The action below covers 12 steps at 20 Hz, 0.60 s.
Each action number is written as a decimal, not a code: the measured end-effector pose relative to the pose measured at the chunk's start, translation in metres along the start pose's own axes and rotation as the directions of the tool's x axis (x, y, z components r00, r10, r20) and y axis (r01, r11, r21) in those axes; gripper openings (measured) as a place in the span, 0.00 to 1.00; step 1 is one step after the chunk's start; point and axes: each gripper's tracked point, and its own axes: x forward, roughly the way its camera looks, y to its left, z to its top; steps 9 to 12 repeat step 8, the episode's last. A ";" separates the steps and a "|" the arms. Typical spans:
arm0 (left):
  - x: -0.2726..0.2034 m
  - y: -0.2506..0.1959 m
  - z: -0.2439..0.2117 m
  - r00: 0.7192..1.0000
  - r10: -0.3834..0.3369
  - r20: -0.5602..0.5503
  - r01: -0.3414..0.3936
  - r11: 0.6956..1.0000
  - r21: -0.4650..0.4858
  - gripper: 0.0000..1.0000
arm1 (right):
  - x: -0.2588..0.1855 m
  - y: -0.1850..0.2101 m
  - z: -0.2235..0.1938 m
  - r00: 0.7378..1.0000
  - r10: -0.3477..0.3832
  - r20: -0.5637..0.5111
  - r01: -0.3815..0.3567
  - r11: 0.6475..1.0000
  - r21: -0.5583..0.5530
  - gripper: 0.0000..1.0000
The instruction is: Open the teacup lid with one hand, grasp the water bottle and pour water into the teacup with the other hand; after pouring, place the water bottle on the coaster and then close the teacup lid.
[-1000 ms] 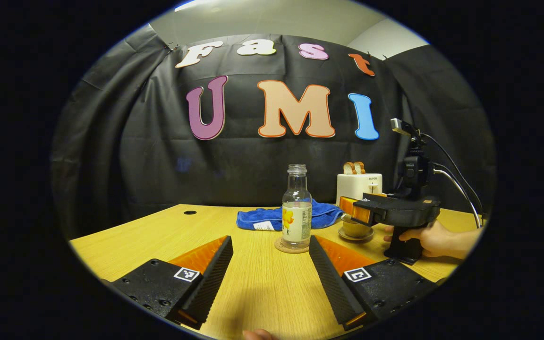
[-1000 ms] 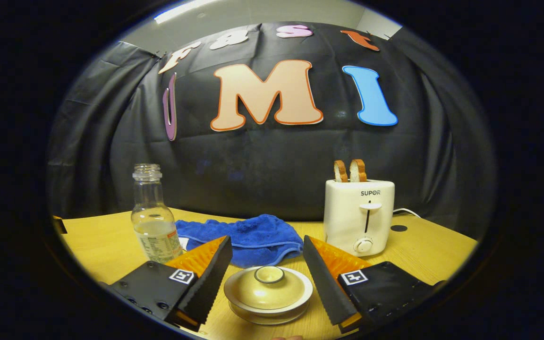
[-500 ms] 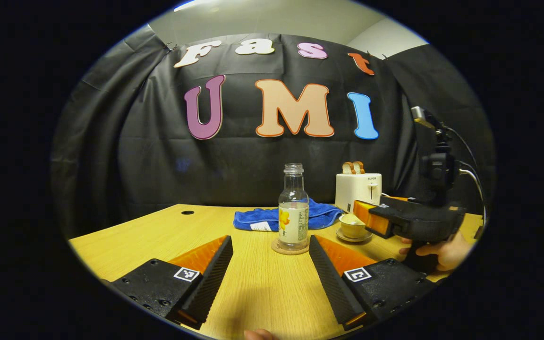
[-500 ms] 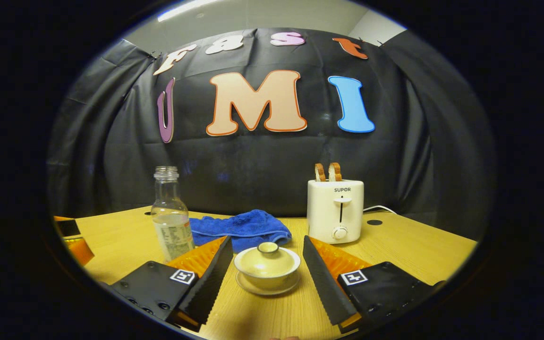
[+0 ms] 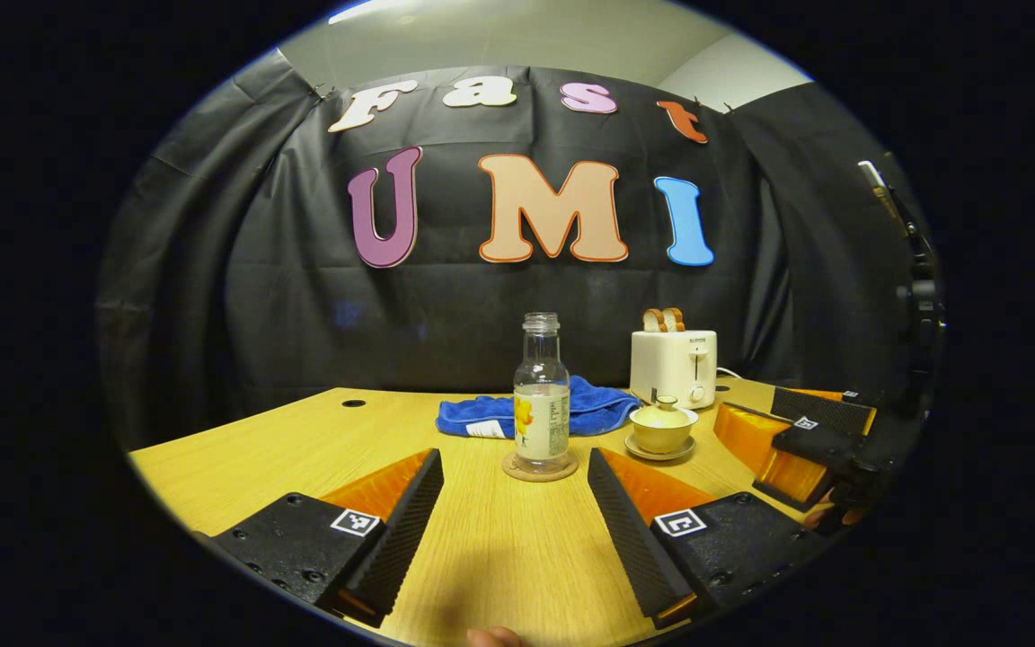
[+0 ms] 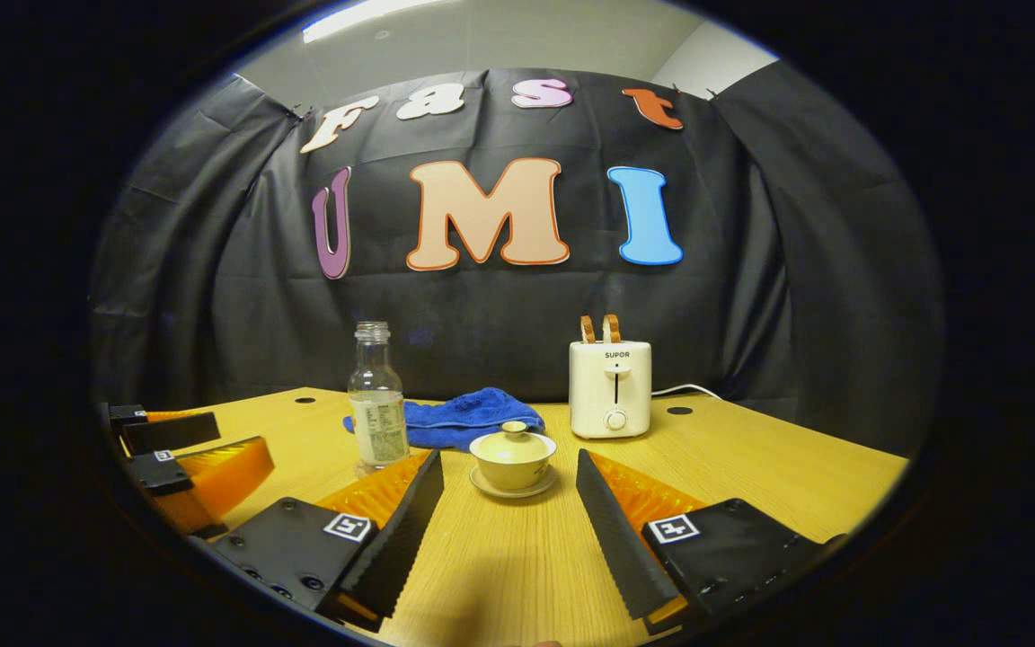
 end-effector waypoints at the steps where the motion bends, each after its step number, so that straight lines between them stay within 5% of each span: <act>1: -0.003 -0.004 0.000 1.000 -0.002 -0.002 0.003 1.000 0.001 0.95 | -0.008 0.002 0.001 1.000 0.006 -0.001 -0.006 1.000 0.000 0.94; 5: -0.012 -0.016 0.000 1.000 -0.004 0.000 0.004 1.000 0.000 0.94 | -0.034 -0.002 0.001 1.000 -0.002 0.003 0.002 1.000 0.000 0.90; 8: -0.019 -0.022 0.001 1.000 0.000 0.000 0.000 1.000 0.000 0.94 | -0.040 -0.004 0.001 1.000 -0.012 0.003 0.012 1.000 0.000 0.99; 12: -0.019 -0.022 0.001 1.000 0.000 0.000 0.000 1.000 0.000 0.94 | -0.040 -0.004 0.001 1.000 -0.012 0.003 0.012 1.000 0.000 0.99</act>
